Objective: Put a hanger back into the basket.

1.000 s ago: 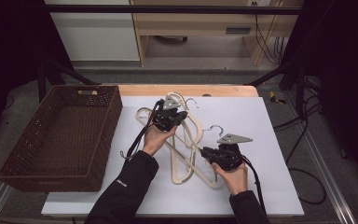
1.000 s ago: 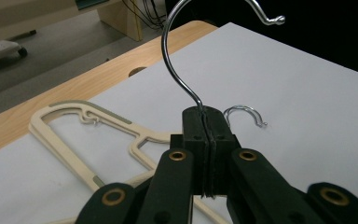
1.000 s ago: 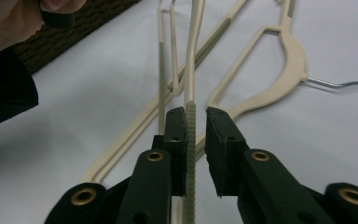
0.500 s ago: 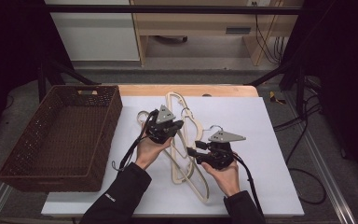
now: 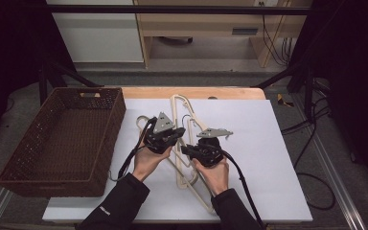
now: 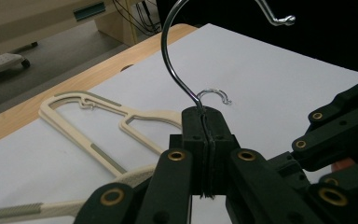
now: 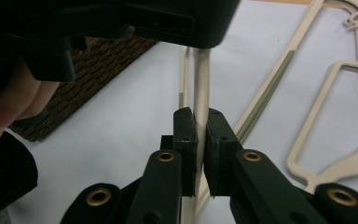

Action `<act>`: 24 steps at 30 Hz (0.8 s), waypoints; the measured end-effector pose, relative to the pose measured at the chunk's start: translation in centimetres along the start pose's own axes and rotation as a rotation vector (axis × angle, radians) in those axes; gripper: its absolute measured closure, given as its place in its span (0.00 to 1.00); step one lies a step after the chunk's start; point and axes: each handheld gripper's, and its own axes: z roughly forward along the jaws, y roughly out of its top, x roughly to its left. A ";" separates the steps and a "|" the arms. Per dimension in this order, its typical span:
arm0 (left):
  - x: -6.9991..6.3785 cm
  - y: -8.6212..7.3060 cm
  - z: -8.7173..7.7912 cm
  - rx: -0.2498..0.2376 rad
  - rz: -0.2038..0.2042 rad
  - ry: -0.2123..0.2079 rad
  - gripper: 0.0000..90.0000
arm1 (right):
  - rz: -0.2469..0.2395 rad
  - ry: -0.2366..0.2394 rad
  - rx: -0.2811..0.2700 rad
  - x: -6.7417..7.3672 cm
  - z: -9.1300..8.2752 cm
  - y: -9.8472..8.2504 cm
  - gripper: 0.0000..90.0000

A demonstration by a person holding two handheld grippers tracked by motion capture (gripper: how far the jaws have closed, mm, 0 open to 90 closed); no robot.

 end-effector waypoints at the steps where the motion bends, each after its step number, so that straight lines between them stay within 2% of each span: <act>1: 0.1 0.0 -0.4 0.000 -0.004 -0.014 0.97 | 0.020 0.021 0.000 -0.1 -0.3 0.1 0.96; 4: 0.4 0.2 -1.8 -0.043 -0.018 -0.007 0.76 | 0.000 0.011 0.018 0.1 -0.8 0.2 0.97; 5: 0.6 0.3 -2.4 -0.049 -0.016 -0.013 0.76 | 0.000 0.011 0.018 0.1 -0.8 0.2 0.97; 6: 0.7 0.4 -3.1 -0.066 -0.019 -0.013 0.63 | -0.014 0.022 0.021 0.0 -1.2 0.2 0.97; 7: 0.8 0.5 -3.7 -0.075 -0.015 -0.011 0.63 | -0.014 0.022 0.021 0.0 -1.2 0.2 0.97; 8: 0.9 0.5 -4.3 -0.076 -0.011 -0.009 0.48 | -0.049 0.052 0.012 -0.1 -1.9 0.3 0.97; 9: 1.1 0.4 -4.9 -0.079 -0.009 -0.010 0.48 | -0.049 0.052 0.012 -0.1 -1.9 0.3 0.97; 10: 1.2 0.4 -5.5 -0.081 -0.007 -0.014 0.38 | -0.076 0.082 0.004 -0.2 -2.8 0.4 0.97; 12: 1.4 0.1 -6.4 -0.076 -0.007 -0.025 0.27 | -0.096 0.113 -0.001 -0.3 -3.6 0.5 0.97; 13: 1.5 -0.1 -7.0 -0.068 -0.003 -0.026 0.27 | -0.096 0.113 -0.001 -0.3 -3.6 0.5 0.97; 15: 1.5 -0.6 -7.7 -0.044 0.013 -0.034 0.21 | -0.143 0.151 -0.004 -0.3 -4.4 0.7 0.97; 16: 1.5 -0.9 -8.0 -0.039 0.014 -0.044 0.18 | -0.150 0.169 -0.003 -0.2 -4.7 0.8 0.97; 20: 1.0 -2.2 -8.6 -0.013 0.042 -0.085 0.17 | -0.189 0.246 0.008 0.3 -5.3 0.8 0.97; 22: 0.7 -2.8 -8.6 0.005 0.062 -0.084 0.23 | -0.216 0.282 0.025 0.8 -5.4 0.7 0.97; 23: 0.6 -3.1 -8.5 0.012 0.068 -0.094 0.23 | -0.216 0.282 0.025 0.8 -5.4 0.7 0.97; 24: 0.5 -3.4 -8.4 0.020 0.077 -0.103 0.30 | -0.235 0.299 0.036 1.1 -5.4 0.5 0.97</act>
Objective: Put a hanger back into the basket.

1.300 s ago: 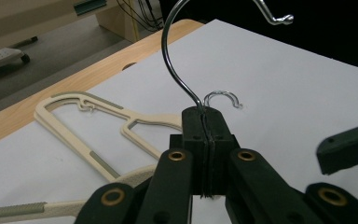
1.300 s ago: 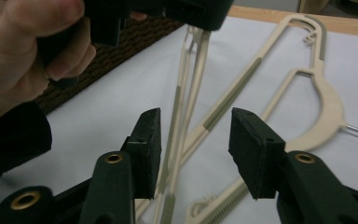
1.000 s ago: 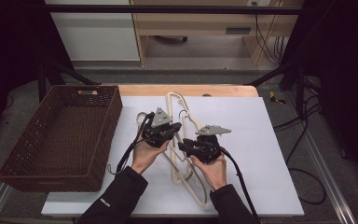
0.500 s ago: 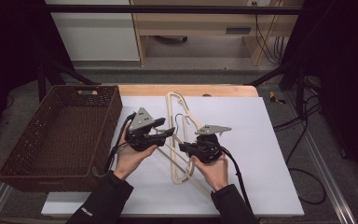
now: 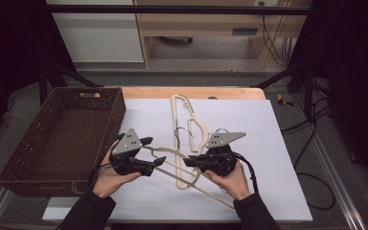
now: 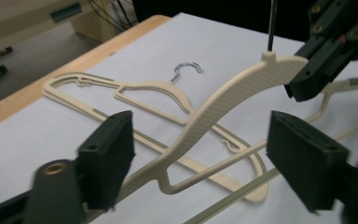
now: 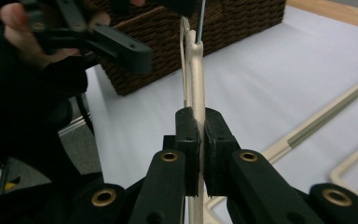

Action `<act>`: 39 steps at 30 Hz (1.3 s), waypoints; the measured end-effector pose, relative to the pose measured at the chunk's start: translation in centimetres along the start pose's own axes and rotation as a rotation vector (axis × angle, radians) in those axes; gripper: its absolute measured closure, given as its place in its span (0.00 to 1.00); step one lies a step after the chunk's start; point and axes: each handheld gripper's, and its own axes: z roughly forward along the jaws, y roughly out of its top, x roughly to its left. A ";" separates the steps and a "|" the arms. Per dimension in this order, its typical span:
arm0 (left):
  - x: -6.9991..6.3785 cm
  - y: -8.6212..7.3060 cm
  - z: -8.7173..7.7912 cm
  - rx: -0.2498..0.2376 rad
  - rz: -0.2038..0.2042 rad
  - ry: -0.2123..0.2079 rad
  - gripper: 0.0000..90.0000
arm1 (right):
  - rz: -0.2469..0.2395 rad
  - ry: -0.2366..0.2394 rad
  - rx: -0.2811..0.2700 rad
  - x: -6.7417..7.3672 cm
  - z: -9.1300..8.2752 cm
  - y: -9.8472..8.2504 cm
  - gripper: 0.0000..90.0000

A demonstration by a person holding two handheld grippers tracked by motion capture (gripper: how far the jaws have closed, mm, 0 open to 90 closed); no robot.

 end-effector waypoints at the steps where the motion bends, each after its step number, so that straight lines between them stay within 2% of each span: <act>1: -0.1 -0.2 0.1 0.007 0.005 -0.002 0.30 | 0.000 0.000 0.000 0.0 0.0 0.0 0.97; 2: -0.2 -0.5 0.4 0.024 0.021 0.003 0.33 | -0.001 0.005 0.004 0.1 0.1 -0.1 0.97; 3: -0.3 -0.6 0.5 0.027 0.025 -0.004 0.42 | -0.005 0.015 0.010 0.3 0.2 -0.2 0.97; 5: -0.3 -0.9 0.7 0.033 0.026 -0.034 0.48 | -0.006 0.026 0.010 0.5 0.3 -0.5 0.97; 10: -1.0 -1.2 1.2 0.068 0.066 -0.076 0.65 | -0.007 0.058 0.014 0.8 0.6 -1.4 0.97; 17: -1.4 -1.3 1.2 0.135 0.120 -0.066 0.72 | -0.005 0.071 0.043 0.8 0.9 -1.6 0.96; 20: -1.7 -1.2 1.2 0.157 0.120 -0.061 0.74 | -0.005 0.069 0.047 0.8 1.0 -1.7 0.95; 22: -1.8 -1.2 1.2 0.165 0.122 -0.069 0.77 | -0.008 0.035 0.045 0.9 0.9 -1.6 0.92; 28: -2.0 -1.3 1.5 0.179 0.093 -0.132 0.86 | -0.023 -0.055 0.009 0.7 0.5 -1.7 0.82; 33: -2.3 -1.2 1.7 0.189 0.071 -0.178 0.91 | -0.030 -0.116 -0.032 0.6 0.5 -1.8 0.66; 39: -2.6 -1.2 1.6 0.138 0.009 -0.213 0.95 | -0.048 -0.149 -0.068 0.6 0.3 -1.8 0.56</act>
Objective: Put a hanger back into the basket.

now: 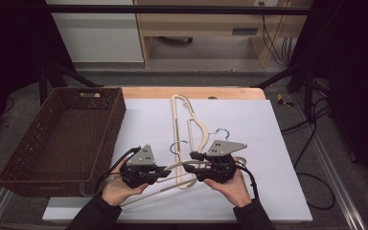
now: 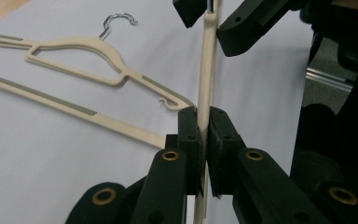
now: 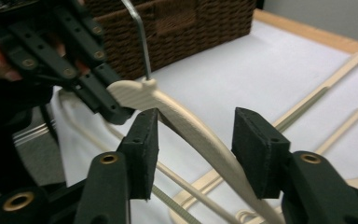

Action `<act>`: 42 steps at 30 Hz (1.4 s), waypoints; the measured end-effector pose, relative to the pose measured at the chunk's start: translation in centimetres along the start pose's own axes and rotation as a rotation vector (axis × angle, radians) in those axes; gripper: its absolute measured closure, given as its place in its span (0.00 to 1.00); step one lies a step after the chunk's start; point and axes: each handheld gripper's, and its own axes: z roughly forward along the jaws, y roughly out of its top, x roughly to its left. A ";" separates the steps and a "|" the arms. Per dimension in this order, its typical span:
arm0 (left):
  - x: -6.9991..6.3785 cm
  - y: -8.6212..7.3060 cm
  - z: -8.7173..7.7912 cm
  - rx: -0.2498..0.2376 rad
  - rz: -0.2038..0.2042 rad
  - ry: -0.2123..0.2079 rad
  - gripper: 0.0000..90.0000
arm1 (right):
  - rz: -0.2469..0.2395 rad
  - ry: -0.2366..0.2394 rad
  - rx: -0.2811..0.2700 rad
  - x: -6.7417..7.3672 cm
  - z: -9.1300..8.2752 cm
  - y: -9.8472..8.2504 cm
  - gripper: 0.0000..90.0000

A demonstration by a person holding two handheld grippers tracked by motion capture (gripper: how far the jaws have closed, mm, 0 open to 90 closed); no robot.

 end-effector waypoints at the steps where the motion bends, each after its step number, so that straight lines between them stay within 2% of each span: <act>1: -0.1 0.1 -0.1 -0.010 -0.003 0.016 0.96 | 0.000 -0.015 -0.012 -0.1 -0.2 0.0 0.53; 2: -0.2 0.1 -0.3 -0.013 -0.003 0.037 0.96 | 0.006 -0.028 -0.021 -0.2 -0.5 0.0 0.52; 6: 0.2 0.1 -1.1 -0.048 -0.043 0.068 0.96 | 0.035 -0.056 -0.078 -1.2 -2.1 -0.1 0.46; 10: 0.5 0.2 -2.3 -0.076 -0.068 0.130 0.96 | 0.058 -0.119 -0.137 -2.2 -3.8 -0.5 0.38; 12: 0.8 0.3 -3.0 -0.097 -0.086 0.150 0.96 | 0.073 -0.153 -0.159 -2.7 -4.7 -0.7 0.31; 13: 0.8 0.4 -3.4 -0.108 -0.093 0.162 0.96 | 0.088 -0.187 -0.182 -3.3 -5.6 -0.9 0.28; 17: 1.1 1.1 -5.6 -0.148 -0.117 0.206 0.96 | 0.111 -0.222 -0.210 -3.9 -6.8 -1.2 0.24; 21: 1.5 2.2 -7.9 -0.188 -0.111 0.214 0.96 | 0.135 -0.252 -0.241 -4.4 -7.8 -1.4 0.19; 23: 1.8 3.0 -9.3 -0.192 -0.099 0.215 0.96 | 0.138 -0.262 -0.237 -4.6 -8.1 -1.6 0.16; 27: 2.4 4.4 -12.0 -0.187 -0.073 0.255 0.96 | 0.157 -0.300 -0.227 -4.9 -8.6 -2.4 0.13; 34: 5.1 5.4 -16.2 -0.181 -0.053 0.296 0.96 | 0.176 -0.327 -0.230 -5.5 -9.6 -3.2 0.11; 38: 8.0 4.8 -18.2 -0.187 -0.095 0.306 0.96 | 0.181 -0.339 -0.227 -5.5 -9.4 -3.2 0.10; 42: 10.8 3.3 -19.5 -0.165 -0.122 0.372 0.96 | 0.177 -0.332 -0.223 -5.5 -9.3 -3.3 0.10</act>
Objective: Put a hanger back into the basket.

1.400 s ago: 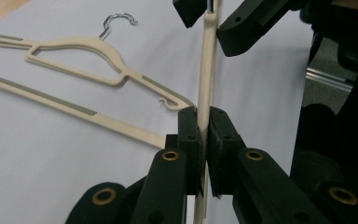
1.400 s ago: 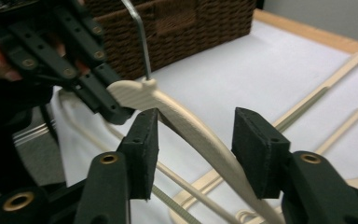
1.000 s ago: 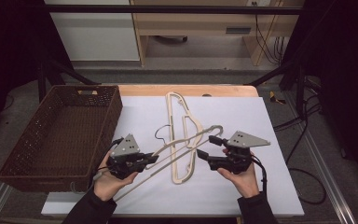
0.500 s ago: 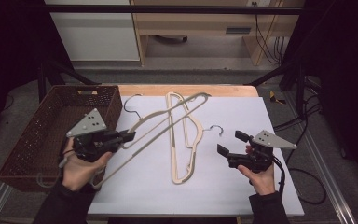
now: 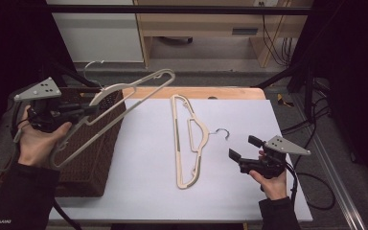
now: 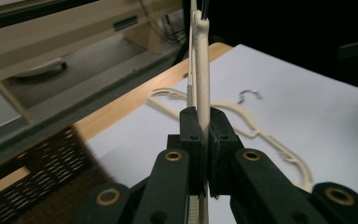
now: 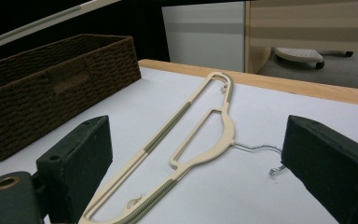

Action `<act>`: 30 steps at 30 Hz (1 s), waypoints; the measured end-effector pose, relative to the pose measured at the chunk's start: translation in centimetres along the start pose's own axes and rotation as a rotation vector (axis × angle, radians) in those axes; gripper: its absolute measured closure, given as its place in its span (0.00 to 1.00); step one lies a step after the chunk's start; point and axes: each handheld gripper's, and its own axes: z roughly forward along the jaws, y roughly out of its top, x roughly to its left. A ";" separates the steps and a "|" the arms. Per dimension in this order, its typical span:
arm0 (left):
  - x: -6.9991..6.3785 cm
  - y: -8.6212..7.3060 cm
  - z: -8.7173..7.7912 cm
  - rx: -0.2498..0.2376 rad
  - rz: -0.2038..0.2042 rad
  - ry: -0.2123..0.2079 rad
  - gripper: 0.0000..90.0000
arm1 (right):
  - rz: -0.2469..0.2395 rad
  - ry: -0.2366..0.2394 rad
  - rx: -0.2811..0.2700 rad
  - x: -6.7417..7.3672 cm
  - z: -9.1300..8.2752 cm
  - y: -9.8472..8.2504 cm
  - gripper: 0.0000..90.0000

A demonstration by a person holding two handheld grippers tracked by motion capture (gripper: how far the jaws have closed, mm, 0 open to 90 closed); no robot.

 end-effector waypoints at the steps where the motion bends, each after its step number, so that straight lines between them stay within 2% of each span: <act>1: 1.0 -0.4 0.0 0.008 -0.012 0.016 0.96 | 0.002 -0.001 0.001 0.0 0.1 0.0 0.10; 4: 3.2 -1.6 -0.1 0.025 -0.042 0.056 0.96 | 0.005 0.001 0.006 0.1 0.2 -0.1 0.10; 9: 6.7 -4.5 -0.7 0.040 -0.119 0.124 0.96 | 0.001 0.007 0.012 0.0 0.3 -0.2 0.10; 14: 8.9 -7.3 -1.6 0.056 -0.161 0.159 0.96 | 0.004 0.003 0.010 0.1 0.4 -0.2 0.10; 18: 9.8 -9.0 -2.2 0.081 -0.170 0.162 0.96 | -0.001 0.006 0.015 0.1 0.4 -0.2 0.10; 22: 10.0 -9.9 -2.6 0.082 -0.178 0.153 0.96 | 0.004 0.005 0.018 0.2 0.5 -0.2 0.10; 25: 10.1 -10.6 -2.7 0.112 -0.178 0.155 0.96 | -0.002 0.009 0.025 0.2 0.6 -0.3 0.10; 30: 10.4 -12.0 -2.6 0.148 -0.203 0.152 0.96 | -0.001 0.010 0.029 0.2 0.7 -0.3 0.09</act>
